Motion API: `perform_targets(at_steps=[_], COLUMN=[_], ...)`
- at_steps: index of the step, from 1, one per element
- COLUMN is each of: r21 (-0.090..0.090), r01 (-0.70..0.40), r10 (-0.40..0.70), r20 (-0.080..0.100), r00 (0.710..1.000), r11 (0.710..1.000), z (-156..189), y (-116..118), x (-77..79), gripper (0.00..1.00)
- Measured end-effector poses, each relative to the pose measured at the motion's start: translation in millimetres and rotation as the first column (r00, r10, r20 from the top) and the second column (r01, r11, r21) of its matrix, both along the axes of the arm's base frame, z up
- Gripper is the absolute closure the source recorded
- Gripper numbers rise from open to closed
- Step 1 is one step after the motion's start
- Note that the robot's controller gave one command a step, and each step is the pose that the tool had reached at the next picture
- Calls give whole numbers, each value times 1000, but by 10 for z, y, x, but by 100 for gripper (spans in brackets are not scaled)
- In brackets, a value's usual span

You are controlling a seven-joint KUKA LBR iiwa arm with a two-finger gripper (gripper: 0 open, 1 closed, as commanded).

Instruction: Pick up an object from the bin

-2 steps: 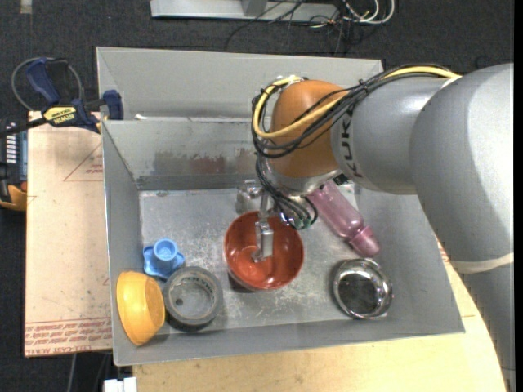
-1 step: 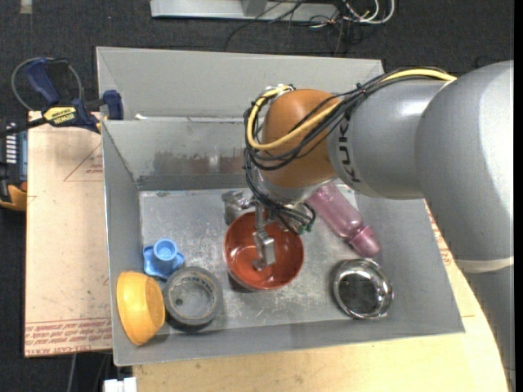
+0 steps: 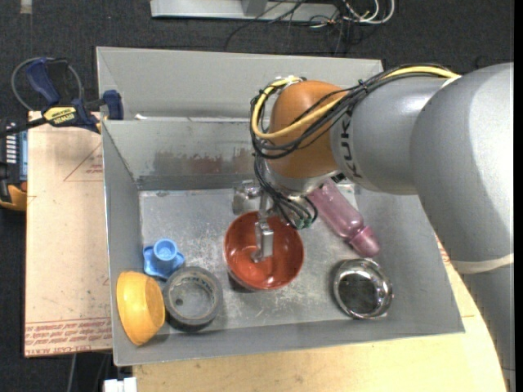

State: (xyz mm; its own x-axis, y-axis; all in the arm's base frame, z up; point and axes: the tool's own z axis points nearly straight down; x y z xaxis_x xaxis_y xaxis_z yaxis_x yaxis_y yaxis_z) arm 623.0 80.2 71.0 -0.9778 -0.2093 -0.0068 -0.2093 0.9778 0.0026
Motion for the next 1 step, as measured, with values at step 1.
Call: perform_targets(at_steps=[1], r21=[2], r01=[-155], r10=[155], r20=[2], r00=[988], r11=[988], z=[2], y=[112], x=[-106], gripper=[0])
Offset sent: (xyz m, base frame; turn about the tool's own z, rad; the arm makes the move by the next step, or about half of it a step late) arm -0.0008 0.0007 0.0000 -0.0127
